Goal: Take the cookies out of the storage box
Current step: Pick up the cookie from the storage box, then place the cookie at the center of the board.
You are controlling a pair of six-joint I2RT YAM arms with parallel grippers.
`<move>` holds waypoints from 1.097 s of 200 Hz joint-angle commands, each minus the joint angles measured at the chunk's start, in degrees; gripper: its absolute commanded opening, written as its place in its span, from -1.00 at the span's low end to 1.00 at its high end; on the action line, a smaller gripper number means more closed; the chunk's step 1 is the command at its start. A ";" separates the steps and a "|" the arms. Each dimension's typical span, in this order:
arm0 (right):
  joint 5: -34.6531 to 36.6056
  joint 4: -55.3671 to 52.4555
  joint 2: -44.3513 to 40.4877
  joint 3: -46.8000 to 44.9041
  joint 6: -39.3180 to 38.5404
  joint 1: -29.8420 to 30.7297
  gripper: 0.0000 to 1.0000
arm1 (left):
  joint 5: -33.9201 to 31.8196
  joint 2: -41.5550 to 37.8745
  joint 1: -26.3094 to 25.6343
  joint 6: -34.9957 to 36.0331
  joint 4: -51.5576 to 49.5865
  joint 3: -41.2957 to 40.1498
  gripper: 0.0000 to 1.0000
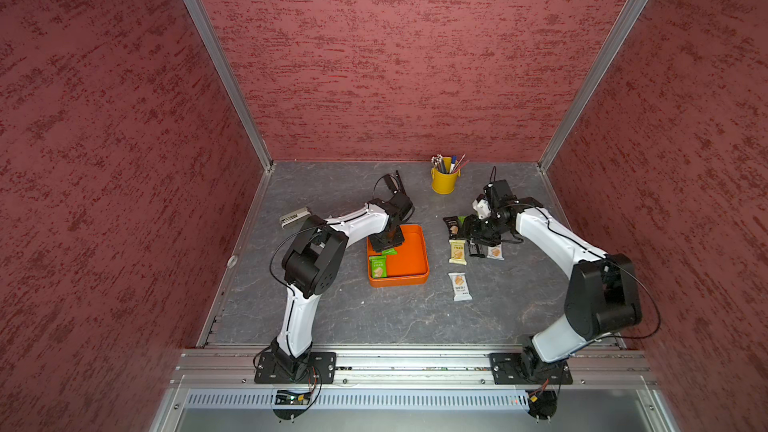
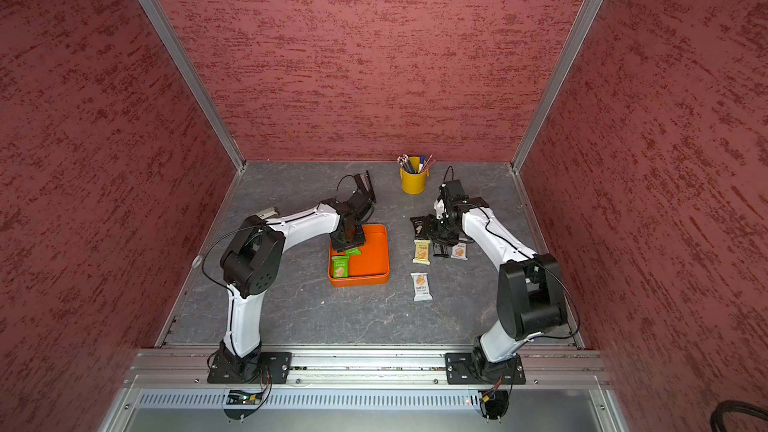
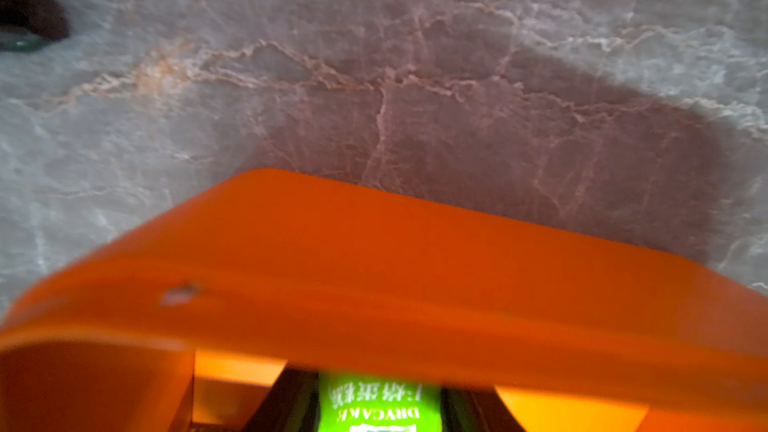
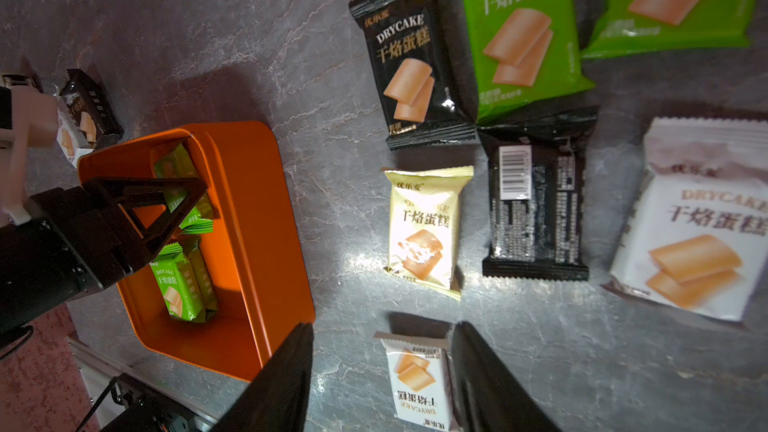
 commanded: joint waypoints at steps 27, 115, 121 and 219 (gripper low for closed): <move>0.18 -0.47 -0.43 0.69 -0.61 -0.54 0.16 | 0.61 -2.47 -0.69 0.79 -0.03 0.94 -0.18; -1.42 1.33 -3.08 -2.39 1.06 -0.55 0.16 | 0.52 -7.65 -3.91 -0.44 -1.98 1.06 -0.18; -1.62 1.40 -3.24 -2.66 1.24 -0.54 0.16 | 0.45 -8.36 -4.08 -0.65 -1.98 0.67 -0.18; -5.54 5.53 -2.74 -5.12 4.67 -0.50 0.16 | 0.16 -18.96 1.09 1.45 -3.73 -7.43 -0.18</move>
